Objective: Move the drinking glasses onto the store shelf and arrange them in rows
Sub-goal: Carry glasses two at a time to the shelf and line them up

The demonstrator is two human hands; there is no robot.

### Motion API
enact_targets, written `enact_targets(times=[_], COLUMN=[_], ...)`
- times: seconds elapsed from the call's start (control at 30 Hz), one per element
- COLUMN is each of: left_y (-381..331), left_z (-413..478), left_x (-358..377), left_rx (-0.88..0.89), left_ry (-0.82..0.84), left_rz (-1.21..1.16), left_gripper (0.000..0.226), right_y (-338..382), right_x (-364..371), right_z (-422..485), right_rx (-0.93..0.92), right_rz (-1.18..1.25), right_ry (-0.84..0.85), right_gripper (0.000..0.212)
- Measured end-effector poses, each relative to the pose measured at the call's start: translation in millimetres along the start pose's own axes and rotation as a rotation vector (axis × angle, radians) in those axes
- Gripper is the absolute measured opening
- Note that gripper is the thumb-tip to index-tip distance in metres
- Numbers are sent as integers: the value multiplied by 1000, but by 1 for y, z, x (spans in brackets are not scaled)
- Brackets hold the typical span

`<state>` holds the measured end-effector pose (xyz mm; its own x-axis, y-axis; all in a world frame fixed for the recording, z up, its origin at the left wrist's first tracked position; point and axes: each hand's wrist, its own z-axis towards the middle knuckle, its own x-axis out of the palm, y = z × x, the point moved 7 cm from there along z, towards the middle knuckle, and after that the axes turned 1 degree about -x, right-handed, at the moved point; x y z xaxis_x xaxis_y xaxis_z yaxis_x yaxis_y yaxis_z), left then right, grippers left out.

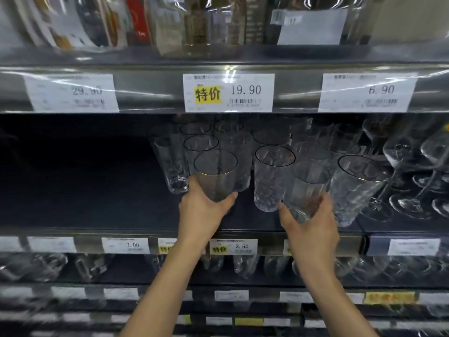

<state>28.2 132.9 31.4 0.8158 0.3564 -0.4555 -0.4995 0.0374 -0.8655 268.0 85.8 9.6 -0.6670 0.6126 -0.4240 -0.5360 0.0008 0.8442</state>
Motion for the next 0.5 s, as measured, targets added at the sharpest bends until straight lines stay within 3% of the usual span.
enact_targets(times=[0.17, 0.3, 0.5], left_y=[10, 16, 32], left_z=[-7, -22, -36], left_x=[-28, -68, -158], left_rx=[-18, -15, -3], left_ry=[-34, -83, -291], left_rz=[-87, -109, -89], left_gripper=[67, 66, 67], right_y=[19, 57, 123], right_x=[-2, 9, 61], right_z=[-21, -45, -82], right_rx=[-65, -123, -260], right_rz=[173, 328, 443], right_ry=[-21, 65, 344], right_gripper=[46, 55, 63])
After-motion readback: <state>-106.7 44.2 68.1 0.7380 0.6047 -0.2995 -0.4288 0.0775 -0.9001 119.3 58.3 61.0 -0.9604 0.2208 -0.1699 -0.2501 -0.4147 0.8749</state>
